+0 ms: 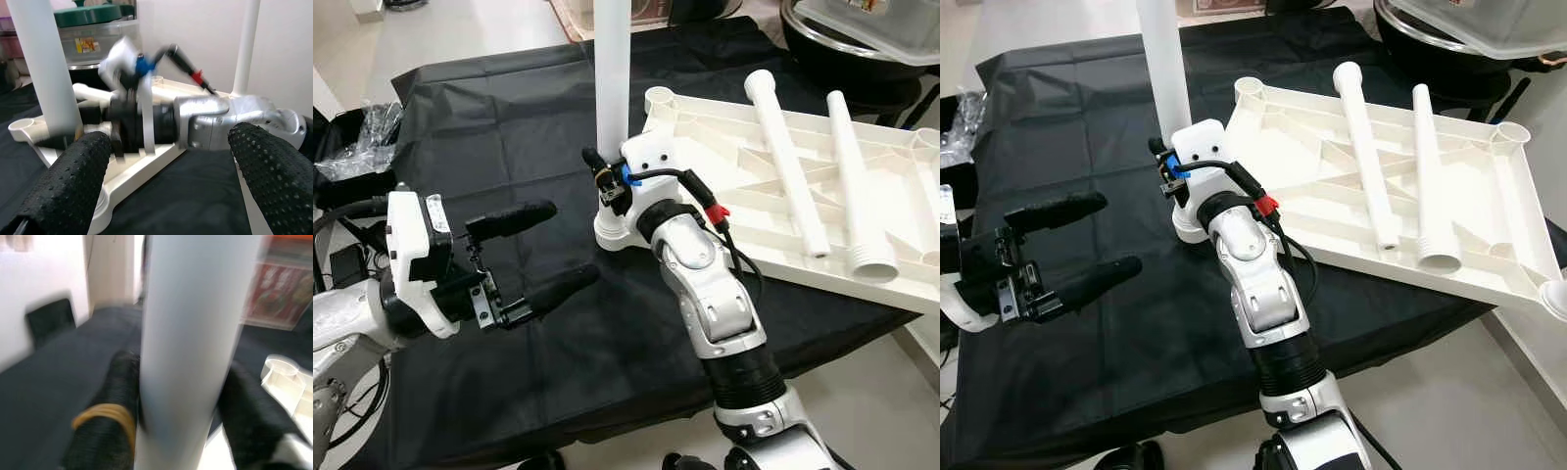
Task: Building children table
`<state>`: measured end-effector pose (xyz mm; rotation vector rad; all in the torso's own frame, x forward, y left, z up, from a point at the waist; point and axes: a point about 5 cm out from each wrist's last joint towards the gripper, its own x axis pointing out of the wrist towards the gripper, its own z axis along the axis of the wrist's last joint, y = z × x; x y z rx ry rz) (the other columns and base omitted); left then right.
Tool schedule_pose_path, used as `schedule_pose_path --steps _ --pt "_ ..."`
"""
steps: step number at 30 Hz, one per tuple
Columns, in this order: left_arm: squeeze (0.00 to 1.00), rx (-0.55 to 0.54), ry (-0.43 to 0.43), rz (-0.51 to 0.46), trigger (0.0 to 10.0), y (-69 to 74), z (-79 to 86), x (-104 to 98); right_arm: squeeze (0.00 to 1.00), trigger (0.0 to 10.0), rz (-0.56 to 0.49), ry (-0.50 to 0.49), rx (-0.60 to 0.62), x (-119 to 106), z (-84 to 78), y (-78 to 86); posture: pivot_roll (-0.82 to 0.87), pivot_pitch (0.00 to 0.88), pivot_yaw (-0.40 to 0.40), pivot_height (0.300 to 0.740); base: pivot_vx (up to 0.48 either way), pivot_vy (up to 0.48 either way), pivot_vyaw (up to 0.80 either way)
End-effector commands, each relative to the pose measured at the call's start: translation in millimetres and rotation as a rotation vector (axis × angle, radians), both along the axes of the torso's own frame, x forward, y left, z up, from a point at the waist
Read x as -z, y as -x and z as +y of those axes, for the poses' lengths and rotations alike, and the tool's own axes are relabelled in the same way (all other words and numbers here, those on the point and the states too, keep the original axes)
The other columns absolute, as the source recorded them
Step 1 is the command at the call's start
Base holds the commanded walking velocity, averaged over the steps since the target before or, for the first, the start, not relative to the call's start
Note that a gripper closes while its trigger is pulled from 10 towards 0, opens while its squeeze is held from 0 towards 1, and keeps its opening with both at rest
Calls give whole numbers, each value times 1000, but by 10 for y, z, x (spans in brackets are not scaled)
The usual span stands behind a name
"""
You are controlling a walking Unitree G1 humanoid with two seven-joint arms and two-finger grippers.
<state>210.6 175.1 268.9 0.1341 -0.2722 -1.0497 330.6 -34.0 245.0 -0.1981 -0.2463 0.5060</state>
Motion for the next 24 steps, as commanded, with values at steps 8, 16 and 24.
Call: schedule_pose_path --steps 8,16,24 --pt "0 -8 -20 2 10000 -1 16 17 1000 10000 92 -27 -227 -33 -219 98 12 218 -10 740 0 0 0" --pt "0 -13 -22 3 10000 -6 45 16 1000 10000 116 -6 -339 -102 -442 70 14 221 -7 740 0 0 0" --pt "0 -20 -31 4 10000 12 69 11 0 10000 103 45 -484 -350 -559 -282 39 225 -10 740 0 0 0"
